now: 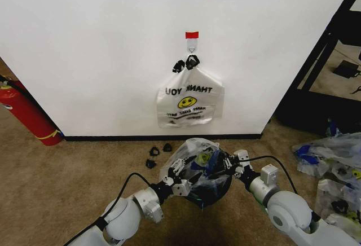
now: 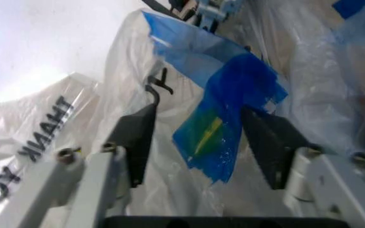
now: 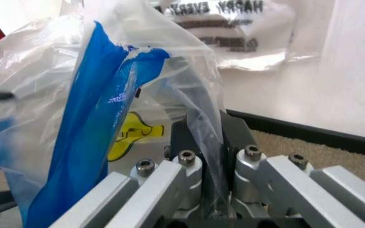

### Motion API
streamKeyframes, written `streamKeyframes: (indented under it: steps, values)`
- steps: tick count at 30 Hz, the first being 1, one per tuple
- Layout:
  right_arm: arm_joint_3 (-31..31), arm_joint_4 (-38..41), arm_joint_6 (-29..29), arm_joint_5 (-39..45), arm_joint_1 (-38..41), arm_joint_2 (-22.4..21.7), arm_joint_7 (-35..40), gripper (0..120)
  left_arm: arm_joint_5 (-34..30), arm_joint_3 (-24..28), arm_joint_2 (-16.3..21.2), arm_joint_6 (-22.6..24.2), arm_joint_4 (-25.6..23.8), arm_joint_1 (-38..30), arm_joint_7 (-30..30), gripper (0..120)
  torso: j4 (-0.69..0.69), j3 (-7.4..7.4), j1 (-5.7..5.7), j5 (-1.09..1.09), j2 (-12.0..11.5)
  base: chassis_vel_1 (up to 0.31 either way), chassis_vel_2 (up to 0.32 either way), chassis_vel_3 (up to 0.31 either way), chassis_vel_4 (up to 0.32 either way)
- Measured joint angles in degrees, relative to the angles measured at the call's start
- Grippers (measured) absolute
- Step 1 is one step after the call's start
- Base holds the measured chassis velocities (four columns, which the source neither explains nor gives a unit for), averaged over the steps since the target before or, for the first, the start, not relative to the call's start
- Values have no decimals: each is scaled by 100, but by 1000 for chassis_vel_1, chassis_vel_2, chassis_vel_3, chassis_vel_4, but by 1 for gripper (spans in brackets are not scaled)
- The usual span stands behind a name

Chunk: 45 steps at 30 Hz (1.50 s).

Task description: Pick up the garbage bag from the wall and place it over the trash bin.

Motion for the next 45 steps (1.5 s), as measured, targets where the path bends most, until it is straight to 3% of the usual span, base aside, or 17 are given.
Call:
streamKeyframes:
  steps: [7, 13, 15, 19, 20, 25, 27, 29, 31, 36, 45]
  values:
    - [-24, 67, 1, 45, -25, 15, -1, 0, 193, -35, -132, -114, 98, -53, -168, 27, 0, 0, 0, 0, 0, 0, 0, 0, 0]
    - [-14, 43, -1, 105, -18, 16, 3, 0, -222, -36, -58, 35, -30, 9, -209, 9, 0, 0, 0, 0, 0, 0, 0, 0, 0]
    - [-11, 16, -3, 113, -7, 20, 3, 0, -639, -33, -18, 147, -90, 49, -234, 0, 0, 0, 0, 0, 0, 0, 0, 0, 0]
    - [19, -104, 72, 24, -7, 16, -208, 0, -1712, 0, 58, 403, -222, 128, -271, 0, 0, 0, 0, 0, 0, 0, 0, 0, 0]
    - [19, -104, 72, 24, -7, 16, -208, 0, -1712, 0, 58, 403, -222, 128, -271, 0, 0, 0, 0, 0, 0, 0, 0, 0, 0]
    - [158, -410, 478, -254, 15, -92, -1227, 0, -3920, -94, 98, 1238, -588, 101, -615, 0, -2, 0, 0, -1, 0, 0, 0, 0, 0]
    - [166, -451, 520, -272, 37, -106, -1364, 0, -4139, -147, 101, 1333, -633, 102, -670, 0, -1, 0, 0, -1, 0, 0, 0, 0, 0]
    - [245, -638, 793, -342, 104, -142, -1987, 0, -4952, -350, 118, 1732, -791, 87, -905, 0, 2, 0, 0, 0, 0, 0, 0, 0, 0]
    - [291, -755, 1022, -376, 125, -148, -2352, 0, -5377, -448, 122, 1957, -840, 57, -1068, 0, 1, 0, 0, -1, 0, 0, 0, 0, 0]
    - [338, -902, 1343, -416, 115, -126, -2659, 0, -5869, -653, 125, 2389, -868, 50, -1438, 0, -1, 0, 0, 0, 0, 0, 0, 0, 0]
    - [405, -981, 1557, 72, 38, -80, -2783, 0, -6055, -931, 105, 3037, -786, 213, -1861, 0, 1, 0, 0, -1, 0, 0, 0, 0, 0]
